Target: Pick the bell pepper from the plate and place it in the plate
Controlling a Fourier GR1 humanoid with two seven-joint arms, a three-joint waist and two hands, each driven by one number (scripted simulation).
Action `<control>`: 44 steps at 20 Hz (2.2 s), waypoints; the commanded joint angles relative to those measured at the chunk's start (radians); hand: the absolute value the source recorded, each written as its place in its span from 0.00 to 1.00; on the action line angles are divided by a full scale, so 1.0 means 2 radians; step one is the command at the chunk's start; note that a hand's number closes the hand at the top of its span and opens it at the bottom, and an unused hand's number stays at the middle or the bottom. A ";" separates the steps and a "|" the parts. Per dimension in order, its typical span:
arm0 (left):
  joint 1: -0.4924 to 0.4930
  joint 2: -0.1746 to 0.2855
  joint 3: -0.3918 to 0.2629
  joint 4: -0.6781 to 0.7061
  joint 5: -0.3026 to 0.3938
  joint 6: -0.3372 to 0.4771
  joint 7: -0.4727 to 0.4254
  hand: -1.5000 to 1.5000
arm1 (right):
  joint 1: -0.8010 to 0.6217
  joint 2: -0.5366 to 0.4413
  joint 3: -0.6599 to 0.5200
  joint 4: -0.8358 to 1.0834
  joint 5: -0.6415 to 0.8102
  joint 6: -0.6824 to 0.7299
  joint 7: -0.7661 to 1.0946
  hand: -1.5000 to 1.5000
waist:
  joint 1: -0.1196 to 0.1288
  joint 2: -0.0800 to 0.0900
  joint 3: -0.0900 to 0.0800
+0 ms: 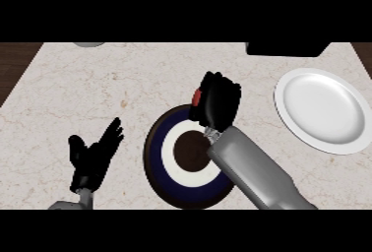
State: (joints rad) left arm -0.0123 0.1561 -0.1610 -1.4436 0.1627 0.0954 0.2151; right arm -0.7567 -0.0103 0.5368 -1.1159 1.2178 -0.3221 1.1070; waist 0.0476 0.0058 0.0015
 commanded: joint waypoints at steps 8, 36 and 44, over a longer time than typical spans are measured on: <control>0.007 -0.002 0.013 0.016 0.000 0.008 -0.008 0.50 | -0.009 0.005 -0.110 -0.007 0.102 -0.156 0.125 1.00 | -0.020 -0.001 0.000; 0.027 0.003 0.025 0.005 0.001 -0.021 -0.010 0.50 | 0.067 -0.194 -0.366 0.167 -0.141 -0.408 -0.254 1.00 | -0.013 0.001 0.000; -0.004 -0.011 0.019 0.024 -0.010 -0.008 -0.006 0.50 | 0.064 -0.200 -0.404 0.253 -0.263 -0.228 -0.328 0.00 | -0.011 0.004 0.001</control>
State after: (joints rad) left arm -0.0085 0.1396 -0.1232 -1.4359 0.1491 0.0776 0.1980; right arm -0.6229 -0.3952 -0.2425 -0.6647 0.8284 -0.9016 0.5854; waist 0.0288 0.0116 0.0062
